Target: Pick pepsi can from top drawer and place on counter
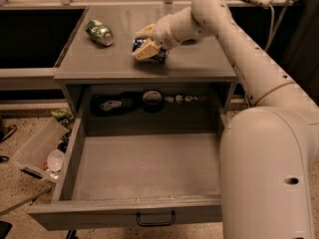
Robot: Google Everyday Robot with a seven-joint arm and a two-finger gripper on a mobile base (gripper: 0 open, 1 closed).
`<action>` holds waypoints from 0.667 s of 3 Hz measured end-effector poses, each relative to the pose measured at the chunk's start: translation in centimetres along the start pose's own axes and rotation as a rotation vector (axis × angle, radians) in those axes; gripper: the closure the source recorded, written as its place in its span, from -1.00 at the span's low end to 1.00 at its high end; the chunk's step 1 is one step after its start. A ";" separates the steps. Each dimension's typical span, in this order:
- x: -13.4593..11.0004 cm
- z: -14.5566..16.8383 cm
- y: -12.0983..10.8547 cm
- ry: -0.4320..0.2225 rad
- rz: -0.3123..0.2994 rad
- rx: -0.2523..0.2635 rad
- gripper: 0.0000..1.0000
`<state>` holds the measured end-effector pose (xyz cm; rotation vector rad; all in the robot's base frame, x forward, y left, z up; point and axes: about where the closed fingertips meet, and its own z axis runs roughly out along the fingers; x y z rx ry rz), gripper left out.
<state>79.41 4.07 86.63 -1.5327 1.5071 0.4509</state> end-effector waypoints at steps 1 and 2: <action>-0.4 -0.2 -0.2 0.000 0.000 0.000 0.63; -0.4 -0.2 -0.2 0.000 0.000 0.000 0.16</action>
Offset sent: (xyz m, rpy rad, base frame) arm 0.0000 0.0000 0.0043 0.0000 0.0000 0.0000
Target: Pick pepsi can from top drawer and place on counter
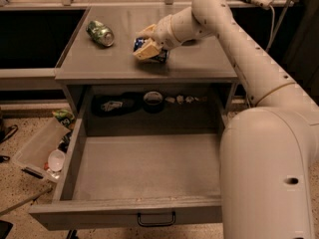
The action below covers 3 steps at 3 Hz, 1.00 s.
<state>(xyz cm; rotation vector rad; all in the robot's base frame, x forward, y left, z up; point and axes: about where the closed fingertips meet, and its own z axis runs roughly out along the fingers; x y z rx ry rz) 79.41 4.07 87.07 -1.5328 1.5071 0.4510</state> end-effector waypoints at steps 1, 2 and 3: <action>0.0 0.0 0.0 0.000 0.000 0.000 -0.28; 0.0 0.0 0.0 0.000 0.000 0.000 -0.77; 0.0 0.0 0.0 0.000 0.000 0.000 -1.00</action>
Offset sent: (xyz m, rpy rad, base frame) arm 0.0000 0.0000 0.0000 0.0000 0.0000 0.0000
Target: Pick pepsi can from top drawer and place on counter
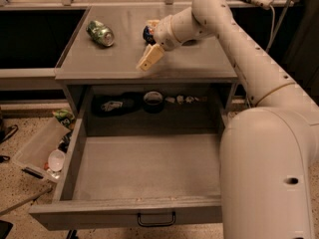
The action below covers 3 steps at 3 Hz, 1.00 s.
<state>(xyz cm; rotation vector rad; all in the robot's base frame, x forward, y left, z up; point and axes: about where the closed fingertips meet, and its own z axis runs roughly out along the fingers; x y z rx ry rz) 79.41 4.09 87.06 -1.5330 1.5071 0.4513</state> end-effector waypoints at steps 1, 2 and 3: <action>0.0 0.0 0.0 0.000 0.000 0.000 -1.00; 0.0 -0.6 -0.5 0.002 0.000 0.064 -1.00; -0.7 -4.3 -0.2 0.016 -0.026 0.198 -1.00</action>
Offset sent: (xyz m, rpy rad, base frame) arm -0.0037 -0.0278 0.0200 0.0395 -0.1593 -0.2149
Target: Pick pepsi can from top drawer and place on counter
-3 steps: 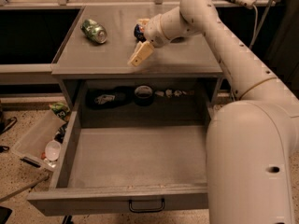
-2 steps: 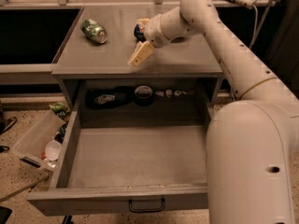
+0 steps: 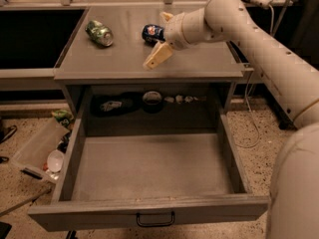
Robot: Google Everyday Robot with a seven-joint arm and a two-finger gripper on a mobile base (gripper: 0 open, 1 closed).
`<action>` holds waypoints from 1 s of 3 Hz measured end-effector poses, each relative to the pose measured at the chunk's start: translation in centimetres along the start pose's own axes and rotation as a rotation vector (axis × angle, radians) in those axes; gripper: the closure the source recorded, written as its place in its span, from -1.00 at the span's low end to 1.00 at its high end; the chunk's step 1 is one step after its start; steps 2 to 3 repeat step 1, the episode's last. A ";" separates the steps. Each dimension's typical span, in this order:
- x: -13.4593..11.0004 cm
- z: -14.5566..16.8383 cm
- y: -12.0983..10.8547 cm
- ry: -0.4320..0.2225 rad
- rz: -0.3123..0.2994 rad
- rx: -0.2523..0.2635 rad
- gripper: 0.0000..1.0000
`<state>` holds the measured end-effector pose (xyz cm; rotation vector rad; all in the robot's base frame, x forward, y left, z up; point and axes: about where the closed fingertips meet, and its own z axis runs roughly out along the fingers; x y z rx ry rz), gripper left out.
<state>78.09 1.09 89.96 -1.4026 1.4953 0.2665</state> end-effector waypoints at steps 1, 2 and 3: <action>0.3 -2.0 0.9 0.040 -0.010 0.111 -1.00; 0.3 -2.0 0.9 0.040 -0.010 0.111 -1.00; 0.3 -2.0 0.9 0.040 -0.010 0.111 -1.00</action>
Offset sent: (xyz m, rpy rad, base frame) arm 0.0000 0.0000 0.0000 0.0000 0.0000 0.0000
